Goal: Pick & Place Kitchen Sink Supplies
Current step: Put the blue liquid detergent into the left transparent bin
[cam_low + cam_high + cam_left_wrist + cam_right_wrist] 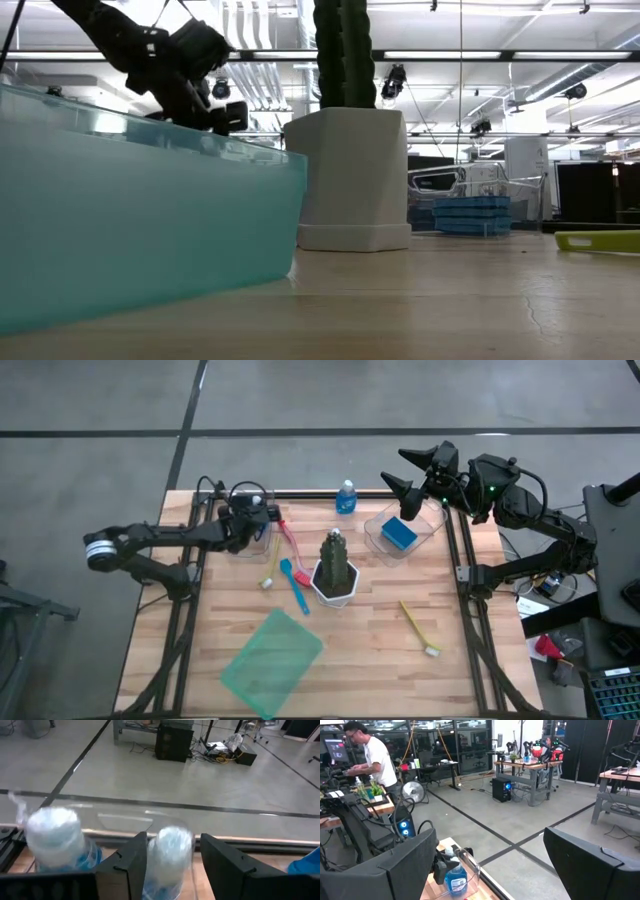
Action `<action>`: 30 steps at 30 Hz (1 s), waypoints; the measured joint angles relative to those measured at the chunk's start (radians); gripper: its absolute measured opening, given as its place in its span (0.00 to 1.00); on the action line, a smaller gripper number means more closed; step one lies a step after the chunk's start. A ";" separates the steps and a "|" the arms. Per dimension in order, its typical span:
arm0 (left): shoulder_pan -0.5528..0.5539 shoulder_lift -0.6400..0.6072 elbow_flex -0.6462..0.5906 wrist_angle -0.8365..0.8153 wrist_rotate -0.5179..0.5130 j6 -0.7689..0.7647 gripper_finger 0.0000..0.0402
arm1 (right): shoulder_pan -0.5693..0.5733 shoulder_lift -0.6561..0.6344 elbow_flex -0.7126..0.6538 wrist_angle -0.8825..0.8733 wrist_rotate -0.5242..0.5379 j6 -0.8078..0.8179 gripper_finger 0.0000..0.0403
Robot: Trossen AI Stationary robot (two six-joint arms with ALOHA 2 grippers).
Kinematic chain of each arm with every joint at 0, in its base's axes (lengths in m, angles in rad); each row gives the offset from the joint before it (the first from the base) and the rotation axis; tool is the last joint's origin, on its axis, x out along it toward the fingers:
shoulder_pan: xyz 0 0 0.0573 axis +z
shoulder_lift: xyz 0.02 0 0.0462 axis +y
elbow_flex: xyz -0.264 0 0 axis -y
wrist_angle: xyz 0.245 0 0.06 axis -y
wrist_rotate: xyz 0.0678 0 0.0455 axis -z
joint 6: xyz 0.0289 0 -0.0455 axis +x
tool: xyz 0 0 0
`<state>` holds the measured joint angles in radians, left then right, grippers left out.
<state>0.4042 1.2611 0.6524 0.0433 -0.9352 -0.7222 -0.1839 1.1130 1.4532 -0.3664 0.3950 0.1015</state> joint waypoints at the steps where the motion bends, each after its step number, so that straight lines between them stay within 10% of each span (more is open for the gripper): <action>1: 0.000 -0.004 0.007 0.001 0.000 0.013 0.43 | 0.000 0.000 0.000 0.000 0.000 0.000 0.91; 15: 0.006 -0.080 0.179 0.001 0.143 0.226 0.43 | 0.000 0.000 0.000 0.001 0.000 0.000 0.91; 23: 0.070 -0.050 0.315 0.027 0.651 0.596 0.43 | 0.000 0.002 0.000 0.001 0.000 0.003 0.91; 30: 0.177 -0.015 0.373 0.039 1.064 0.568 0.43 | 0.000 0.002 0.000 -0.008 -0.002 0.046 0.91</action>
<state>0.5816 1.2456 1.0257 0.0820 0.1293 -0.1545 -0.1839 1.1145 1.4532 -0.3740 0.3932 0.1477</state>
